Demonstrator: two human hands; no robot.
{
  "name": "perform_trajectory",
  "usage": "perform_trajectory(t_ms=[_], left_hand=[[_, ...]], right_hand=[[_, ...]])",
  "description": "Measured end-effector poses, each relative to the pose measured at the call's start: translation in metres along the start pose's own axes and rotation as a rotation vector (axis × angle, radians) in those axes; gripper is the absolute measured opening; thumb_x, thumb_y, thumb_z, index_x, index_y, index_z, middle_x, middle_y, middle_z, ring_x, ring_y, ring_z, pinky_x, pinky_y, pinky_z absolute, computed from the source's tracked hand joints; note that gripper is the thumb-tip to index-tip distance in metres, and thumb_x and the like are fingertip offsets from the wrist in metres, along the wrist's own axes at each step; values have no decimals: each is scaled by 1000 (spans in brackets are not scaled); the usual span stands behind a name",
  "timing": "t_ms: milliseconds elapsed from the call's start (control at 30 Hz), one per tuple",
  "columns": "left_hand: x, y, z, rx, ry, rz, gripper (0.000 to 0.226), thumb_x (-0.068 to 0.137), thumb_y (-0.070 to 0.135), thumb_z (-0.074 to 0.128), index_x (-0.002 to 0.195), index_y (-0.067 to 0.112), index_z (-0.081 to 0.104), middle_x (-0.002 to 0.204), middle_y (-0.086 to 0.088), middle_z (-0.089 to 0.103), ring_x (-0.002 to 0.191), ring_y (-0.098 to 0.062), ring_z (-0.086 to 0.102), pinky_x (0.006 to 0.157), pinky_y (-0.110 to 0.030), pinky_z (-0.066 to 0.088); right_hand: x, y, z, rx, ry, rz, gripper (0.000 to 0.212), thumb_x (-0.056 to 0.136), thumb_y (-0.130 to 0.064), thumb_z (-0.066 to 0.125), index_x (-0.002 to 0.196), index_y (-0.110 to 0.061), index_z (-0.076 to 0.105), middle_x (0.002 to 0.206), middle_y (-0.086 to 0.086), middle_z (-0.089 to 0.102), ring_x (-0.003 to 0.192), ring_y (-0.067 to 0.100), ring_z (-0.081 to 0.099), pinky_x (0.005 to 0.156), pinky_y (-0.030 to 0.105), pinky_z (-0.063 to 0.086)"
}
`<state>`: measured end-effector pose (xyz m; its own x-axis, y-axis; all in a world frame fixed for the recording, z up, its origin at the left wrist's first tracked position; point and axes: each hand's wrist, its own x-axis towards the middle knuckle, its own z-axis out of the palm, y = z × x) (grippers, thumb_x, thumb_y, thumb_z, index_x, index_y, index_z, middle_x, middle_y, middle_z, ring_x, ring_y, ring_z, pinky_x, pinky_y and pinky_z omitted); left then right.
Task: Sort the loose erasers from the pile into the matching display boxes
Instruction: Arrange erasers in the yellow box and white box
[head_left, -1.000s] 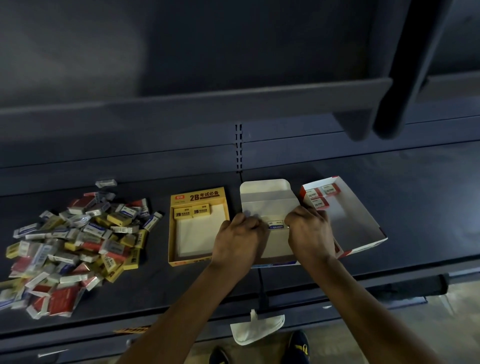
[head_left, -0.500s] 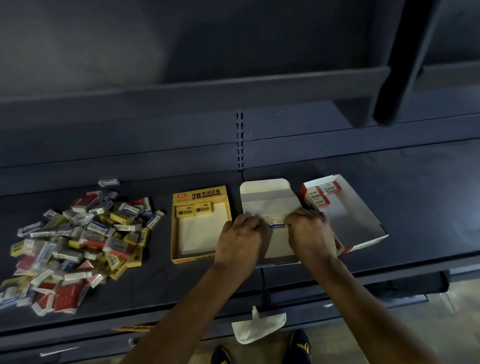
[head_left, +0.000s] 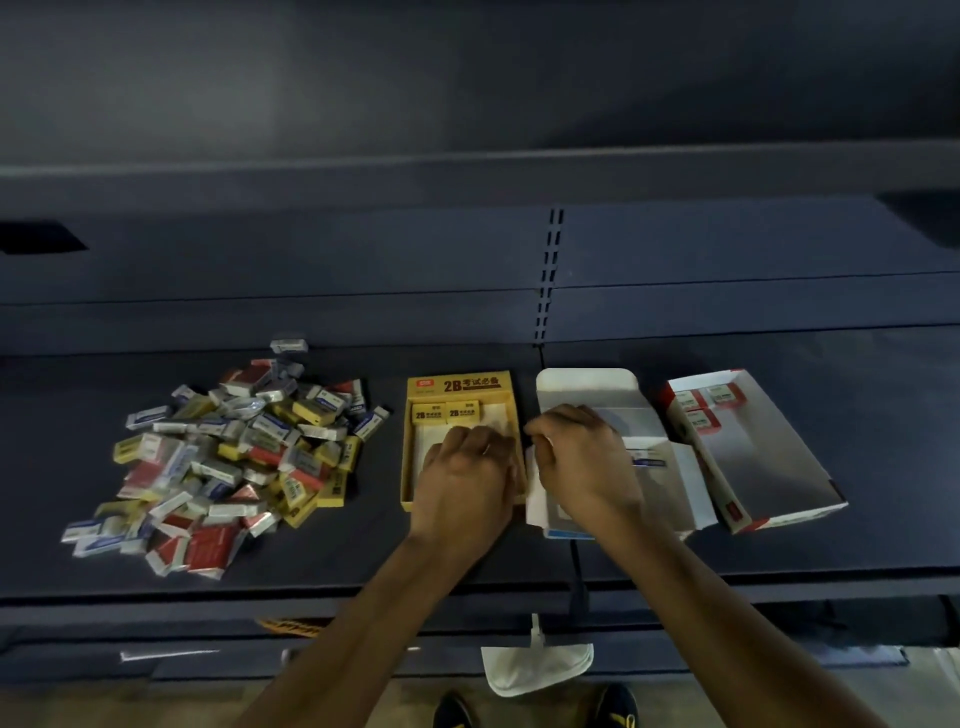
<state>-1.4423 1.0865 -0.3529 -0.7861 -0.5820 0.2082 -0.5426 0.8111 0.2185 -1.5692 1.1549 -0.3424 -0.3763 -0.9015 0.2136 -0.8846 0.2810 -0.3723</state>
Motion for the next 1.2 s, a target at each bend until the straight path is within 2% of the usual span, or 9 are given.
perform_trajectory(t_ms=[67,133,233,333,533,867,1000,1100,1200], left_hand=[[-9,-7,-1,20,-35,-28,22,77,20,63,95,11,71,87,-6,68,78,-26,62,60,-36,51],[-16,-14,-1,14,-58,-55,23,82,24,54,94,11,69,84,-5,67,75,-26,62,59,-36,52],[-25,-22,0,-32,-89,-73,24,88,25,50,96,10,67,84,-6,66,74,-26,62,62,-36,51],[-33,-29,-1,-93,-98,-71,27,93,26,46,98,10,67,89,-6,67,77,-25,63,70,-33,48],[-44,-40,-2,-160,-130,26,36,89,29,36,98,18,70,96,-5,68,85,-24,62,76,-32,44],[-60,-45,-1,-225,-153,135,32,87,24,47,111,10,62,110,-12,62,98,-28,56,86,-36,44],[-66,-50,-8,-266,-37,96,29,84,24,52,106,12,67,104,-7,64,92,-25,59,74,-27,46],[-69,-63,-16,-250,61,65,31,83,28,46,96,18,71,94,-1,67,84,-21,61,66,-27,51],[-71,-80,-28,-216,98,5,23,82,23,50,92,19,71,91,0,67,77,-19,63,59,-30,53]], right_hand=[[7,-13,7,25,-64,-37,13,86,-15,60,95,-12,69,96,5,65,91,23,59,74,26,41],[13,-24,16,32,-145,-71,22,91,-18,53,109,-14,65,112,3,61,105,20,54,81,23,37],[23,-39,28,12,-291,-74,33,92,-16,51,125,-16,56,128,3,55,118,21,47,97,29,38],[32,-48,37,-39,-410,-64,43,91,-13,53,133,-18,49,137,2,48,126,22,40,104,35,36],[40,-55,41,-75,-493,-148,50,90,-15,53,139,-19,42,146,-1,38,135,17,30,113,32,20],[34,-67,47,-64,-437,-103,44,91,-13,50,133,-26,49,138,-4,48,128,17,38,109,36,28],[32,-76,42,27,-369,-74,36,91,-14,48,124,-26,56,128,-2,57,118,17,50,101,41,38],[31,-86,37,45,-322,-92,32,91,-16,50,121,-25,58,125,-2,59,114,16,54,94,35,44],[30,-99,36,36,-295,-100,30,94,-22,47,121,-28,58,123,-5,60,113,15,54,85,28,41]])
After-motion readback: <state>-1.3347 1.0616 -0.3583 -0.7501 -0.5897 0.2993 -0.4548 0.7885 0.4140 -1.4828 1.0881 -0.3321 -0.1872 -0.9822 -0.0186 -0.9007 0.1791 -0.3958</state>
